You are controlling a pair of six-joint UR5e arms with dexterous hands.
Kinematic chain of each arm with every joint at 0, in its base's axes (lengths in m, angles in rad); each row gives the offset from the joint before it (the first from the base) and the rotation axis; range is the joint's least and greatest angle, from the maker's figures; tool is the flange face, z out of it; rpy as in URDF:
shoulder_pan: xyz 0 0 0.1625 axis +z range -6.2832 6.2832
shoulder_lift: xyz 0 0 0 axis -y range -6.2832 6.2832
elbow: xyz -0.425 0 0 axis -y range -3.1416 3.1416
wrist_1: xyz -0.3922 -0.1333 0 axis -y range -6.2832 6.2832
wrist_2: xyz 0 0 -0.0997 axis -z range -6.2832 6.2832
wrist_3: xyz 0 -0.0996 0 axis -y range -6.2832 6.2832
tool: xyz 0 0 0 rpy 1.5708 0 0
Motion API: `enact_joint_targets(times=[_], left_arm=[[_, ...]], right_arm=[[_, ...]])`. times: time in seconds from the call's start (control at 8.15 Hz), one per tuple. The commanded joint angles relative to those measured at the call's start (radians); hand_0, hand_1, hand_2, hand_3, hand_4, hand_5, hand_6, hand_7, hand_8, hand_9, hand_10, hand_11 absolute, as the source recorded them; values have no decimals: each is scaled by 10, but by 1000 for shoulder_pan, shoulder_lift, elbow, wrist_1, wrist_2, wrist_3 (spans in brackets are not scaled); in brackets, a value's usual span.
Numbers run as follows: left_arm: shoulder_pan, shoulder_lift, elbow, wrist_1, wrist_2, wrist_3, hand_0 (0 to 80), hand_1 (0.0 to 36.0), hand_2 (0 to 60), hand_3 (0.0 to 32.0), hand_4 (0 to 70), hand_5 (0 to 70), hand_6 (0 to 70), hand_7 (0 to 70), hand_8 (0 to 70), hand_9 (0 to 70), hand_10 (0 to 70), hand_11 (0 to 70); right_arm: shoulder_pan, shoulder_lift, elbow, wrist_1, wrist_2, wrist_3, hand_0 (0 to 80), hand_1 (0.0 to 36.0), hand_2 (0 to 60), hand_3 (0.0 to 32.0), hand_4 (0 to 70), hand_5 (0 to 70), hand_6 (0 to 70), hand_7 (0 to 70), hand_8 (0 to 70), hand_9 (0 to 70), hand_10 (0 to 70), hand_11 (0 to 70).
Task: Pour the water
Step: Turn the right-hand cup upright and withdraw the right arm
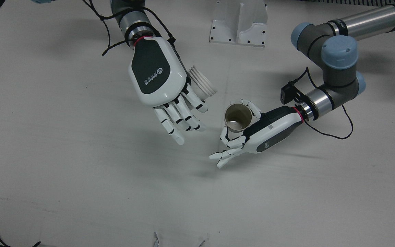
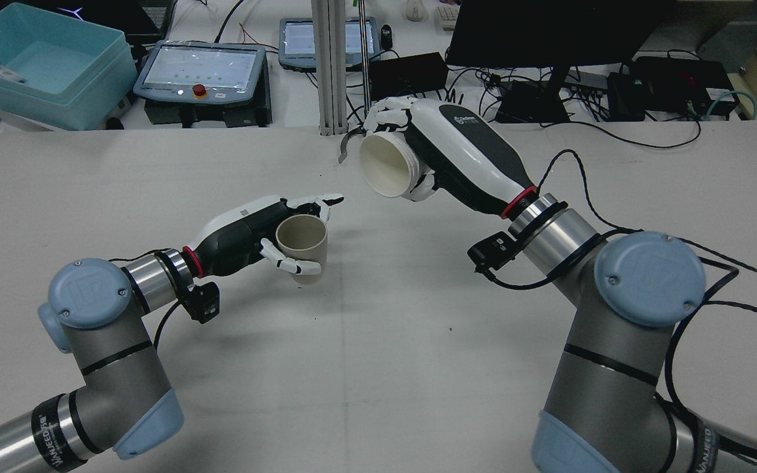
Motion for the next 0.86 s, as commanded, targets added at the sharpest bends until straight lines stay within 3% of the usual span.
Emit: enact_joint_targets(times=[0.0, 0.25, 0.37, 0.49, 0.74], left_arm=[[-183, 177, -27, -20, -1, -103, 493, 360, 600, 0, 168, 700, 0, 140, 0, 14, 48, 97], [-311, 334, -21, -90, -1, -111, 489, 360, 600, 0, 163, 700, 0, 140, 0, 14, 47, 95], [-387, 455, -12, -165, -1, -114, 493, 360, 600, 0, 168, 700, 0, 144, 0, 14, 48, 97], [-455, 538, 11, -222, -1, -141, 490, 360, 600, 0, 170, 700, 0, 148, 0, 15, 53, 104], [-526, 623, 37, -273, -1, -182, 491, 360, 600, 0, 161, 700, 0, 148, 0, 15, 50, 100]], right_arm=[[176, -173, 48, 4, 104, 491, 800, 360, 481, 0, 197, 487, 257, 361, 303, 430, 109, 200], [245, -197, 39, 10, 140, 557, 800, 360, 456, 0, 200, 469, 262, 364, 313, 441, 115, 207], [253, -207, 36, 17, 193, 607, 800, 360, 449, 0, 204, 468, 263, 362, 313, 440, 117, 209], [249, -213, -5, 18, 270, 700, 800, 360, 445, 0, 207, 464, 268, 364, 318, 446, 122, 215], [238, -215, -175, 52, 304, 973, 800, 352, 371, 0, 194, 414, 253, 350, 330, 463, 133, 228]])
